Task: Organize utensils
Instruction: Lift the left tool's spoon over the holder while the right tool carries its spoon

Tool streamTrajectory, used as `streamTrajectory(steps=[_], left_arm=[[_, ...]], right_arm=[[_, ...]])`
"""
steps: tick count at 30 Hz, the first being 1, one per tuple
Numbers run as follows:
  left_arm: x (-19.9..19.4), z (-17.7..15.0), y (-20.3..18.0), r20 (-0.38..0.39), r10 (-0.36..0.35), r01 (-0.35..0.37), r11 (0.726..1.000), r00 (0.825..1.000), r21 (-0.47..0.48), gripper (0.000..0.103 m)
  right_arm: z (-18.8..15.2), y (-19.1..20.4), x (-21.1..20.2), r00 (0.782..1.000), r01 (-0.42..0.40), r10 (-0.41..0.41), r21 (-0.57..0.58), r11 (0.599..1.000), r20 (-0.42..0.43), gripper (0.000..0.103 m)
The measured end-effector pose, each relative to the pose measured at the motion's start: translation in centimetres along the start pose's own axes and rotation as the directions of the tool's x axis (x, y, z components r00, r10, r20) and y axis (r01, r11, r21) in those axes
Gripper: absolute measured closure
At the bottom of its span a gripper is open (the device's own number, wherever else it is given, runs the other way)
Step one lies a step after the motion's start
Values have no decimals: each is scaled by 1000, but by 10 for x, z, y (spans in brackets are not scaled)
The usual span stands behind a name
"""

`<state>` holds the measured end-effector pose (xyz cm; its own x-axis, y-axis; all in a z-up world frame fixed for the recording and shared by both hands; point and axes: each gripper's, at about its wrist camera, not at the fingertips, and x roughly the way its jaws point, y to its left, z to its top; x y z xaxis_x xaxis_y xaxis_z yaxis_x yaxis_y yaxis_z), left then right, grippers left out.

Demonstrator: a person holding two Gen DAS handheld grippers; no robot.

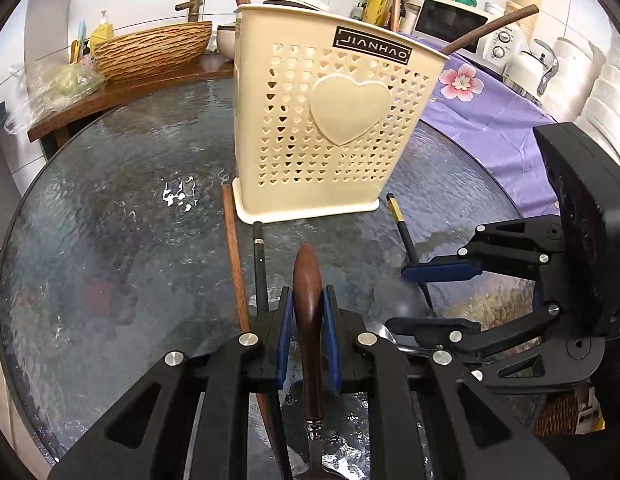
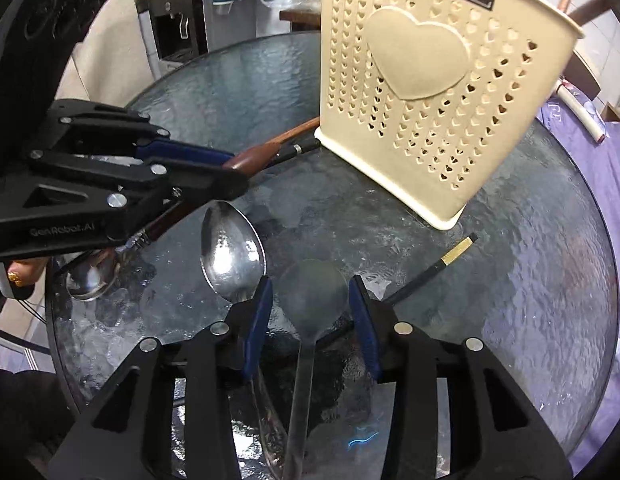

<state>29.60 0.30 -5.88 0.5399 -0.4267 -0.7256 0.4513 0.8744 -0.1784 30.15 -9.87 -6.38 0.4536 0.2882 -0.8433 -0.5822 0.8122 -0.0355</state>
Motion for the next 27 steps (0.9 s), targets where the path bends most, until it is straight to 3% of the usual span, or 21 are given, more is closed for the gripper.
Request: streamTrajectory(steps=[13, 19, 27], left_arm=[[-1, 5, 3, 4, 4, -4, 1000, 1000, -19, 88], [-13, 8, -1, 43, 11, -10, 1000, 999, -21, 88], [-39, 14, -10, 115, 7, -4, 1000, 993, -24, 88]], right_arm=[[0, -2, 1, 1000, -30, 30, 32, 999, -7, 66], [-5, -9, -26, 995, -37, 30, 76, 996, 97, 66], [-7, -21, -80, 964, -59, 20, 141, 988, 266, 66]])
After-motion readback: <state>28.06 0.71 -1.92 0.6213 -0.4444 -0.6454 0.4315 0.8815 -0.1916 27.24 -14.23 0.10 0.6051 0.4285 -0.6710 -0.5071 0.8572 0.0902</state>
